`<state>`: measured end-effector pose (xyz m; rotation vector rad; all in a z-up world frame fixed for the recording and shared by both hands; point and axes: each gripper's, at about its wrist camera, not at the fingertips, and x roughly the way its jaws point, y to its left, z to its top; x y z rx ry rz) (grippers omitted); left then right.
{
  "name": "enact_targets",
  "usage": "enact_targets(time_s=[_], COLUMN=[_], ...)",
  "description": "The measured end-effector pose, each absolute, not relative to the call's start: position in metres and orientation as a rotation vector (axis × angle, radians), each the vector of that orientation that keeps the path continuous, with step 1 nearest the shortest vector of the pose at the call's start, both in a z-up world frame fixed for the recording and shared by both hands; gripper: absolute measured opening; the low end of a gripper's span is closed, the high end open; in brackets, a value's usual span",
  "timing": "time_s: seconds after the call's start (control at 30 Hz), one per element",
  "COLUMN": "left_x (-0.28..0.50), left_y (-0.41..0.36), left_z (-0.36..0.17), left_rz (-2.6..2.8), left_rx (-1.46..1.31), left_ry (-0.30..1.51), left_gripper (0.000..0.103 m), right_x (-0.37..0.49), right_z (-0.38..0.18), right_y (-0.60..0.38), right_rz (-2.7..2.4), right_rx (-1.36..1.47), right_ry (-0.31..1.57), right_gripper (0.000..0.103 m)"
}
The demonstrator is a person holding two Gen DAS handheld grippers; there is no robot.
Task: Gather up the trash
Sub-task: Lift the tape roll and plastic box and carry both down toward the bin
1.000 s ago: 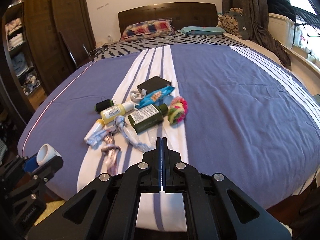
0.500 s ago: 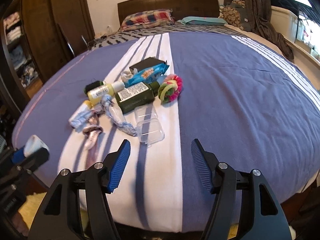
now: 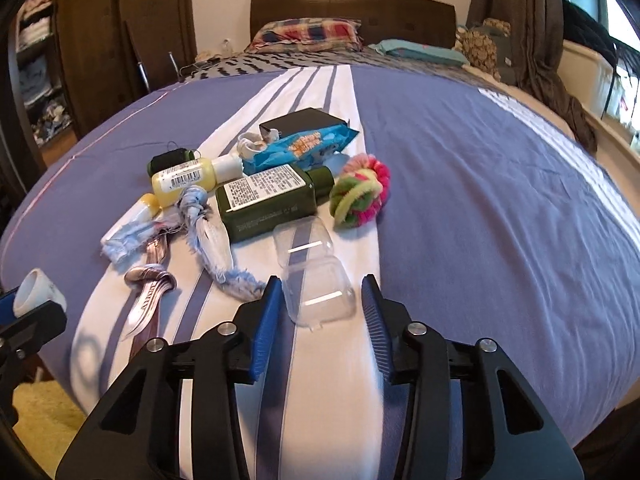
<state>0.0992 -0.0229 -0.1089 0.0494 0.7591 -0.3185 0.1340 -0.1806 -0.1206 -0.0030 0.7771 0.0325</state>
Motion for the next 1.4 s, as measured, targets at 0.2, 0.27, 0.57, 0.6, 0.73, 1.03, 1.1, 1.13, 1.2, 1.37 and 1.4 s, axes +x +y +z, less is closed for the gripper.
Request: enact_targets(time_s=[0.2, 0.27, 0.57, 0.6, 0.73, 1.03, 1.1, 1.13, 1.2, 1.37, 1.4], left_x=[0.092, 0.087, 0.050, 0.045, 0.028, -0.008, -0.016, -0.020, -0.025, -0.034, -0.034], left_y=[-0.023, -0.022, -0.027, -0.028, -0.027, -0.027, -0.028, -0.028, -0.028, -0.030, -0.031], left_z=[-0.107, -0.105, -0.093, -0.091, -0.089, -0.095, -0.100, -0.105, -0.112, -0.141, -0.147], left_rz=[-0.323, -0.326, -0.348, -0.351, -0.360, -0.368, -0.371, -0.374, -0.378, -0.388, -0.390], left_rx=[0.046, 0.040, 0.054, 0.055, 0.055, 0.056, 0.065, 0.069, 0.073, 0.077, 0.078], left_ry=[0.758, 0.754, 0.723, 0.719, 0.709, 0.713, 0.724, 0.733, 0.750, 0.824, 0.839], left_gripper=[0.031, 0.031, 0.031, 0.031, 0.031, 0.031, 0.031, 0.031, 0.031, 0.031, 0.031], right_x=[0.124, 0.114, 0.050, 0.041, 0.016, -0.028, -0.034, -0.037, -0.043, -0.051, -0.052], right_z=[-0.117, -0.113, -0.082, -0.077, -0.067, -0.063, -0.067, -0.069, -0.076, -0.102, -0.109], right_y=[-0.188, -0.192, -0.201, -0.201, -0.199, -0.194, -0.191, -0.189, -0.183, -0.175, -0.175], right_rz=[0.058, 0.060, 0.048, 0.053, 0.062, 0.085, 0.102, 0.109, 0.123, 0.161, 0.166], right_rx=[0.037, 0.052, 0.067, 0.066, 0.064, 0.076, 0.075, 0.072, 0.058, 0.063, 0.067], right_ry=[0.793, 0.799, 0.737, 0.726, 0.704, 0.710, 0.723, 0.731, 0.751, 0.837, 0.858], right_gripper=[0.037, 0.037, 0.037, 0.037, 0.037, 0.037, 0.037, 0.037, 0.037, 0.037, 0.037])
